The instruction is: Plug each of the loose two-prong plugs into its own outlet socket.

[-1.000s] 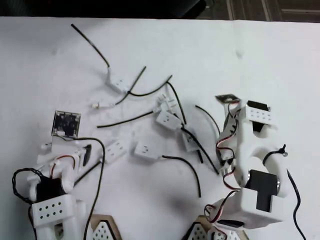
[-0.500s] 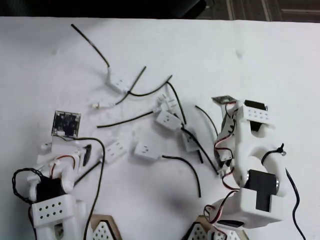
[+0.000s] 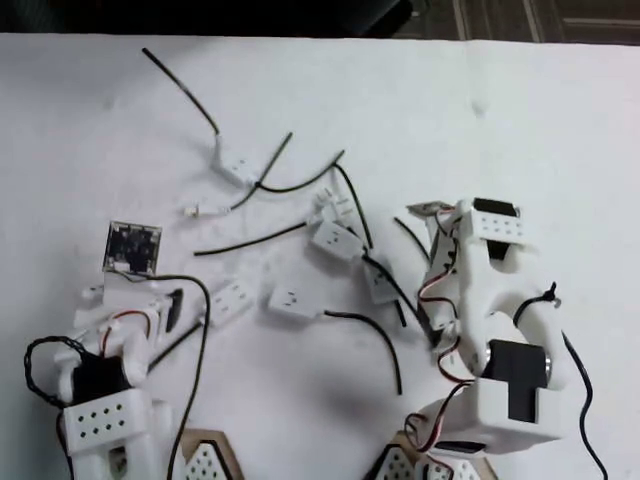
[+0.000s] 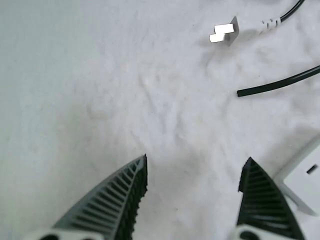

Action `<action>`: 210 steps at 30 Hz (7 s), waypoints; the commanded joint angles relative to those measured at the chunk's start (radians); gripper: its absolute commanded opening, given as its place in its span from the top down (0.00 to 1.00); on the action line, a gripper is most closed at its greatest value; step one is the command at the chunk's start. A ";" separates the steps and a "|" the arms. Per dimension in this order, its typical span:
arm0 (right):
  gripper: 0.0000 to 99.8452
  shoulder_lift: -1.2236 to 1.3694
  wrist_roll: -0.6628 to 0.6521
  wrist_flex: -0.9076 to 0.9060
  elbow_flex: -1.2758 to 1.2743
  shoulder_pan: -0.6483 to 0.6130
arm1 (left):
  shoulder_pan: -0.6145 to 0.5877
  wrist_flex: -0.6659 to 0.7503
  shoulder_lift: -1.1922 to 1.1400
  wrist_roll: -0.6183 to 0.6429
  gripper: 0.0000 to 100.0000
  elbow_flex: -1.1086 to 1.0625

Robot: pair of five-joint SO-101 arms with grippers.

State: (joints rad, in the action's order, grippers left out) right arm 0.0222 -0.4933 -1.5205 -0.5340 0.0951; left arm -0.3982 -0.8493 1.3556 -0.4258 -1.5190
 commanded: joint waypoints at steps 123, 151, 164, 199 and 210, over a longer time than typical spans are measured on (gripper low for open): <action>0.98 0.463 0.265 -0.193 0.689 -0.139 | -0.005 0.021 0.015 0.003 0.71 -0.009; 0.83 0.549 0.195 -0.191 0.741 -0.134 | -0.004 0.023 0.015 0.003 0.71 -0.009; 0.96 0.621 0.221 -0.193 0.807 -0.137 | -0.004 0.040 0.015 0.003 0.71 -0.015; 0.98 -0.661 0.140 -0.194 0.330 -0.375 | -0.002 0.034 0.015 0.203 0.71 0.216; 0.98 -1.044 0.150 -0.193 0.235 -0.601 | 0.255 -0.206 0.016 0.422 0.71 0.532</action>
State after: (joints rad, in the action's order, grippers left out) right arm -0.9444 -0.3460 -1.7093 -0.3023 -0.4649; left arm -0.2217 -1.0042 1.3571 -0.0621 -1.1017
